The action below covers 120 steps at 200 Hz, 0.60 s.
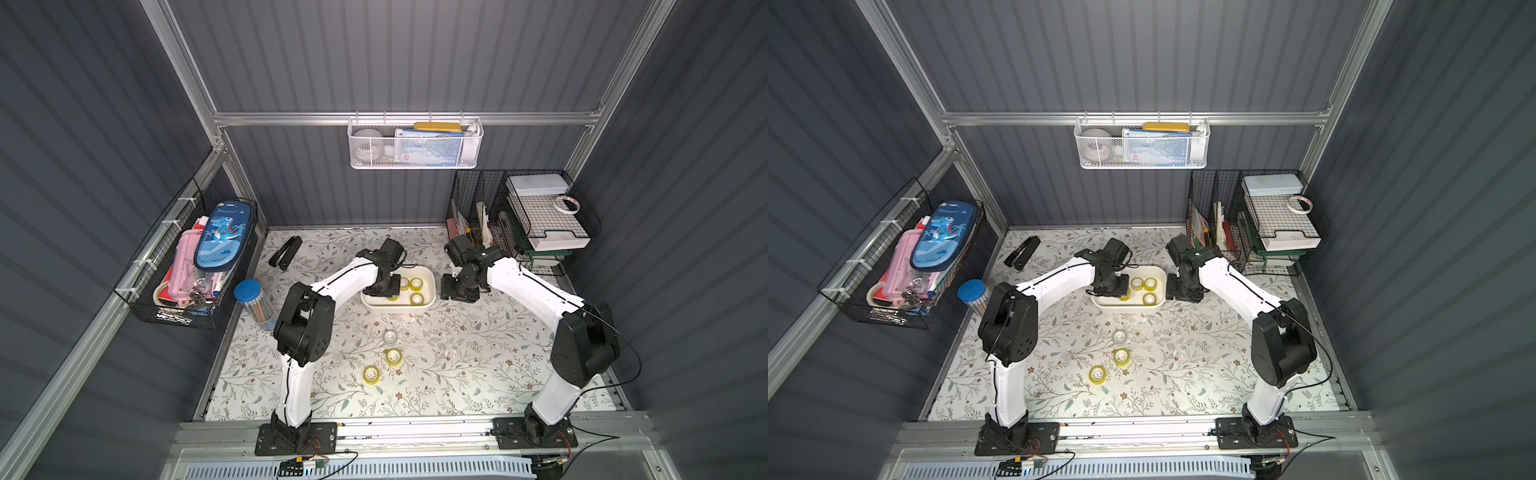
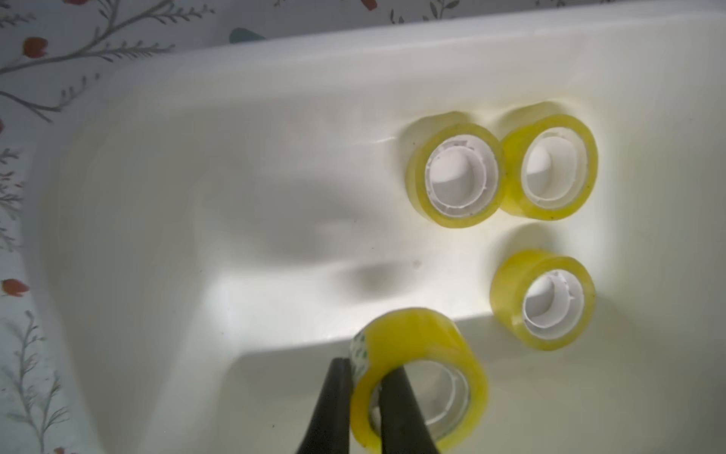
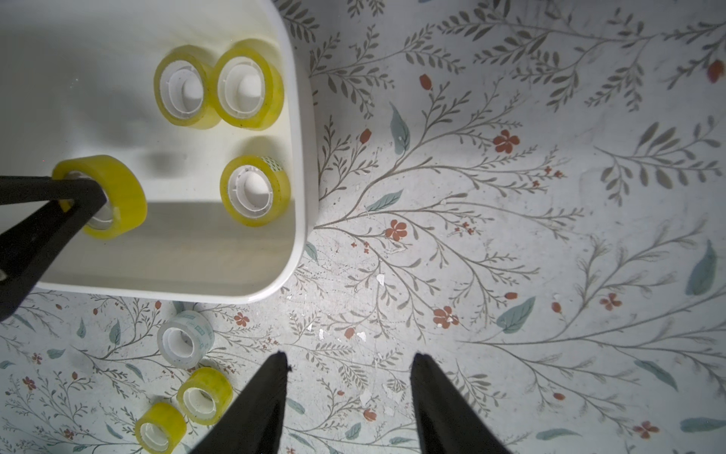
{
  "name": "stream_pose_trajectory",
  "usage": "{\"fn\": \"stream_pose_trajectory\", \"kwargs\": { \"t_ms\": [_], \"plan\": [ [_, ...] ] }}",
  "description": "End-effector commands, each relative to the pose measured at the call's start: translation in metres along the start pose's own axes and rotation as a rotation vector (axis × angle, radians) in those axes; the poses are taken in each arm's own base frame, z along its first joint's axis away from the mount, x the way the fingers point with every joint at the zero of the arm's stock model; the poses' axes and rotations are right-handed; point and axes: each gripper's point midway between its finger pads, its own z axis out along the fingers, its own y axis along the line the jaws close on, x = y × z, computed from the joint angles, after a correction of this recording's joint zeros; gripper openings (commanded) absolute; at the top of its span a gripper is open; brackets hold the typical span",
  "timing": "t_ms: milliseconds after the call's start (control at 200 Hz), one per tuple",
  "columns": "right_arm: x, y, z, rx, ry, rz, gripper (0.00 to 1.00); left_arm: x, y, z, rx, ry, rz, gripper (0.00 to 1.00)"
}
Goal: Put the transparent tape into the storage box
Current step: Place the tape in the storage box.
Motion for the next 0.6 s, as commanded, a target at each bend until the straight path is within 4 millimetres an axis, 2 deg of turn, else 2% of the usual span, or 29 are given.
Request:
{"fn": "stream_pose_trajectory", "kwargs": {
  "t_ms": [0, 120, 430, 595],
  "plan": [
    [0.003, -0.010, 0.005, 0.031, 0.017, 0.008, 0.55, -0.014, -0.008, 0.002, 0.049, -0.032, 0.016, 0.00],
    [0.003, -0.013, 0.007, 0.034, 0.024, 0.013, 0.55, -0.010, -0.011, 0.016, 0.063, -0.002, 0.012, 0.00],
    [0.001, -0.012, 0.011, 0.028, 0.033, 0.019, 0.55, -0.002, -0.013, 0.037, 0.076, 0.034, 0.023, 0.00],
    [0.002, -0.009, 0.014, 0.014, 0.043, 0.017, 0.55, -0.001, -0.014, 0.039, 0.085, 0.032, 0.021, 0.00]
  ]
}}
